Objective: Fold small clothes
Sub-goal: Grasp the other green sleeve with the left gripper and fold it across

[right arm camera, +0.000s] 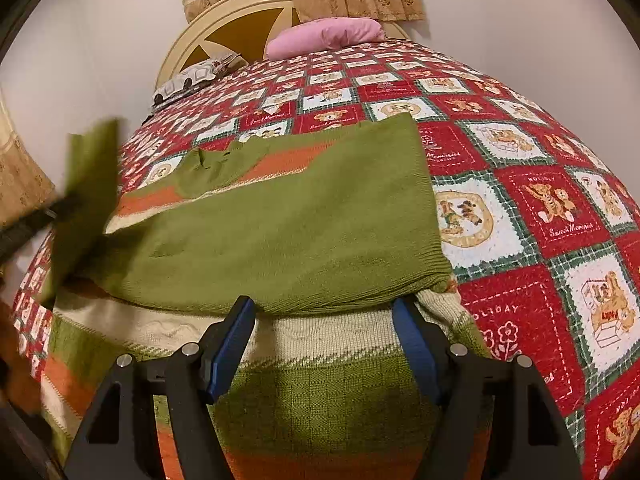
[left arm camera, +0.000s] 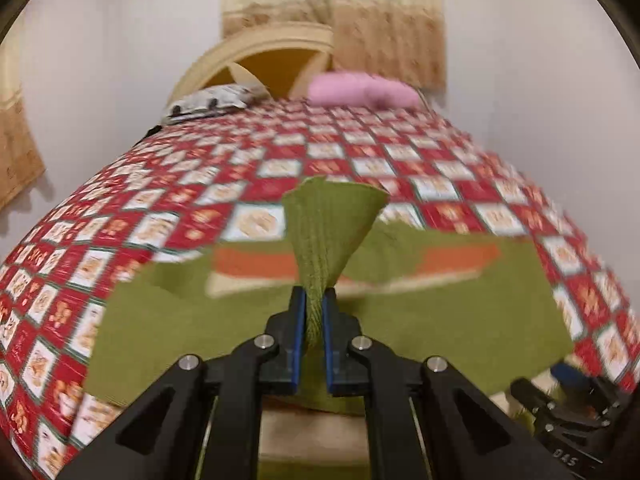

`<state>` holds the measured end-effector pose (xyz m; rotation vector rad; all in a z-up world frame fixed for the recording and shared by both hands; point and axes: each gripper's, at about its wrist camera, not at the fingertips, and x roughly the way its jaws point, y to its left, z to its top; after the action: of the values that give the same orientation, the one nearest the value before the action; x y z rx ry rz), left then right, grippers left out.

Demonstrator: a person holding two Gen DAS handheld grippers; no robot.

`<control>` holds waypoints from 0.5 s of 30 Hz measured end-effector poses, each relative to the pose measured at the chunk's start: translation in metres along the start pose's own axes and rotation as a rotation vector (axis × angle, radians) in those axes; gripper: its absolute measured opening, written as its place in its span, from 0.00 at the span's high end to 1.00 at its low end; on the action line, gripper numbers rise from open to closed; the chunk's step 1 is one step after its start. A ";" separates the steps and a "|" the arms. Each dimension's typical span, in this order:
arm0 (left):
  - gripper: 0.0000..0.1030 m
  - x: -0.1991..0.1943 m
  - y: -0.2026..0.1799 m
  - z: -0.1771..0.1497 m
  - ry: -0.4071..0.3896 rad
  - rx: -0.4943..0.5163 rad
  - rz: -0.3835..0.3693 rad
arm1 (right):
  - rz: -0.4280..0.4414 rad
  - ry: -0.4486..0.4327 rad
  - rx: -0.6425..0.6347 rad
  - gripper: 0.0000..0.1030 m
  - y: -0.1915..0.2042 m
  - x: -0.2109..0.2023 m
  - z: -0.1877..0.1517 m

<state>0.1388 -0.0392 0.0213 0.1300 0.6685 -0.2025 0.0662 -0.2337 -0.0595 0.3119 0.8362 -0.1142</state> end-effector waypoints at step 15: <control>0.01 -0.045 0.071 -0.056 0.086 -0.084 0.017 | 0.007 0.010 0.015 0.30 0.000 -0.001 0.000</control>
<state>0.0868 0.0463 0.0096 0.0639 0.7597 -0.1523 0.0660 -0.2336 -0.0586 0.3301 0.8443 -0.1122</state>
